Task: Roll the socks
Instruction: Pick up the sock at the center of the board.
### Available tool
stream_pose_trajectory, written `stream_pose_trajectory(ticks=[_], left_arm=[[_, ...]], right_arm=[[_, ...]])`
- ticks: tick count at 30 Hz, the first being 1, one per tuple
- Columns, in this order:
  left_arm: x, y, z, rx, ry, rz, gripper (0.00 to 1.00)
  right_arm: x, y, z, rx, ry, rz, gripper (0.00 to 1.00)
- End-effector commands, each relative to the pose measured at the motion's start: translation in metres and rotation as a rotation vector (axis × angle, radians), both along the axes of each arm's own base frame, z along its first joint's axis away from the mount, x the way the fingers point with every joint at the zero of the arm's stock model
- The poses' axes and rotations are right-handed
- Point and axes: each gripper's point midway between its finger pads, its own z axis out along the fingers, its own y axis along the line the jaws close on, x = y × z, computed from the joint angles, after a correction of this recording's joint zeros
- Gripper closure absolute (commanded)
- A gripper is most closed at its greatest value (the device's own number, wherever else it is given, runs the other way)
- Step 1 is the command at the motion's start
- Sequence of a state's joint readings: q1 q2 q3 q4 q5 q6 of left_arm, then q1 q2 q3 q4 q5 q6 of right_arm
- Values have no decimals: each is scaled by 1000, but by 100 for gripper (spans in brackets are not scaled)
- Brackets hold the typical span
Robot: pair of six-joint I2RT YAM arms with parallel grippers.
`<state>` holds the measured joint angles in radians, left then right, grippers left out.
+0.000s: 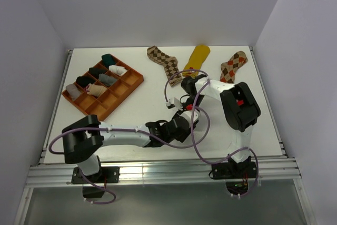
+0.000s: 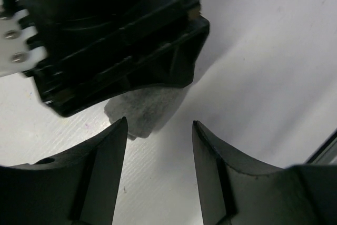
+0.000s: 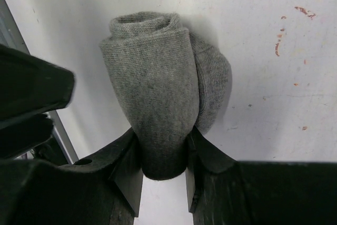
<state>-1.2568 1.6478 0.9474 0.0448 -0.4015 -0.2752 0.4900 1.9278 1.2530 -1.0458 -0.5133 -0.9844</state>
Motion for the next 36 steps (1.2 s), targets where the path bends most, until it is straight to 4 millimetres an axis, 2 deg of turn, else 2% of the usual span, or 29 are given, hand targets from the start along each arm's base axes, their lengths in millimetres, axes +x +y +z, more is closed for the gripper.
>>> stream_pose_trajectory(ticks=[1,14,28,36], left_arm=[[4,-10,5,82,-72,-62,42],[15,-18,-34,310,-117,-144,37],[18,-23,-48,437,-129,-241,37],[21,-23,-63,464,-114,-257,37]], right_arm=[[-9,-23,-15,-124,58,13,96],[-11,-25,-14,-143,121,12,96],[-18,-28,-10,-171,208,28,95],[-27,-30,-8,-177,276,46,95]])
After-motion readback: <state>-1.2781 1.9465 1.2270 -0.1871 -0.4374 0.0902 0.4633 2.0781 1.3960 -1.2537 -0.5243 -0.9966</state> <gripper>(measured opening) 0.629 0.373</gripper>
